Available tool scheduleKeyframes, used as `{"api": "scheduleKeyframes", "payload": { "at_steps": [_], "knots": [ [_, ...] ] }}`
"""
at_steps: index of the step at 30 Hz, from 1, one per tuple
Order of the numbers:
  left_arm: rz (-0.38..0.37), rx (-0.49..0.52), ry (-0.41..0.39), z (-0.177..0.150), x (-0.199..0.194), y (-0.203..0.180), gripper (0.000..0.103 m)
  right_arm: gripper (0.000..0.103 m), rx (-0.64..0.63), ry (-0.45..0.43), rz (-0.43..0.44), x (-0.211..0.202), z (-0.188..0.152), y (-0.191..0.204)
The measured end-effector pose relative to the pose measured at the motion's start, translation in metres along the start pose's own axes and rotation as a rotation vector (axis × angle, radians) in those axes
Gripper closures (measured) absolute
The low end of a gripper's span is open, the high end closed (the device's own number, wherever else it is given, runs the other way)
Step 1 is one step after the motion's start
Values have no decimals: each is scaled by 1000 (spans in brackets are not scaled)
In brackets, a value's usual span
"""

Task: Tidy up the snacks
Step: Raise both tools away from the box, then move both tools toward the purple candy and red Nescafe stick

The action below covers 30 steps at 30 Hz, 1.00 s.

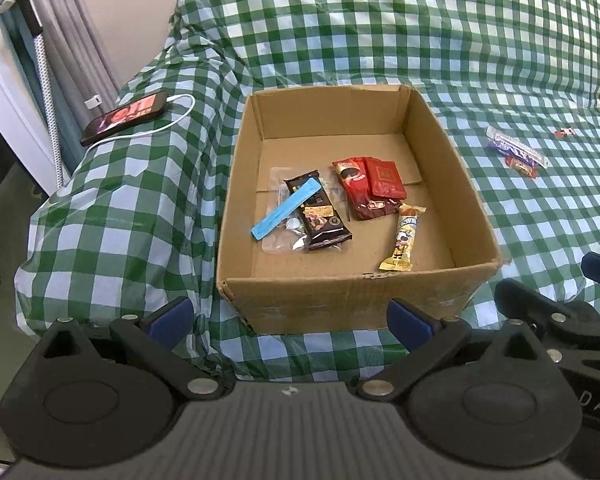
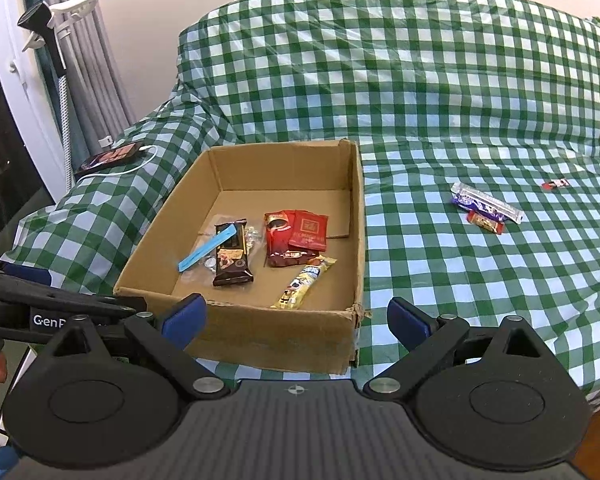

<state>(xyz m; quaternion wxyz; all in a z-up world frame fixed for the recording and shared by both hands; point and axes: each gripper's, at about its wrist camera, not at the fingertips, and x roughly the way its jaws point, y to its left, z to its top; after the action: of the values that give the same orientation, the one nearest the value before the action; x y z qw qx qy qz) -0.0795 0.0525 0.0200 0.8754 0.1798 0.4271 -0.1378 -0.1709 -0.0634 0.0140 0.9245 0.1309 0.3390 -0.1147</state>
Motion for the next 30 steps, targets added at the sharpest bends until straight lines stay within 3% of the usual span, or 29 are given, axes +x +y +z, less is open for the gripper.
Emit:
{"api": "scheduleKeyframes", "payload": {
  "at_steps": [9, 17, 26, 30],
  "knots": [
    [4, 51, 0, 27, 12, -25, 0, 5, 68, -12, -40, 12, 6, -33],
    [-22, 99, 13, 75, 37, -66, 0, 4, 176, -43, -207, 30, 20, -118],
    [-168, 206, 47, 170, 98, -183, 0, 4, 329, -69, -402, 58, 28, -252],
    [-249, 139, 139, 217, 152, -242, 0, 4, 391, -75, -442, 82, 34, -313]
  ]
}}
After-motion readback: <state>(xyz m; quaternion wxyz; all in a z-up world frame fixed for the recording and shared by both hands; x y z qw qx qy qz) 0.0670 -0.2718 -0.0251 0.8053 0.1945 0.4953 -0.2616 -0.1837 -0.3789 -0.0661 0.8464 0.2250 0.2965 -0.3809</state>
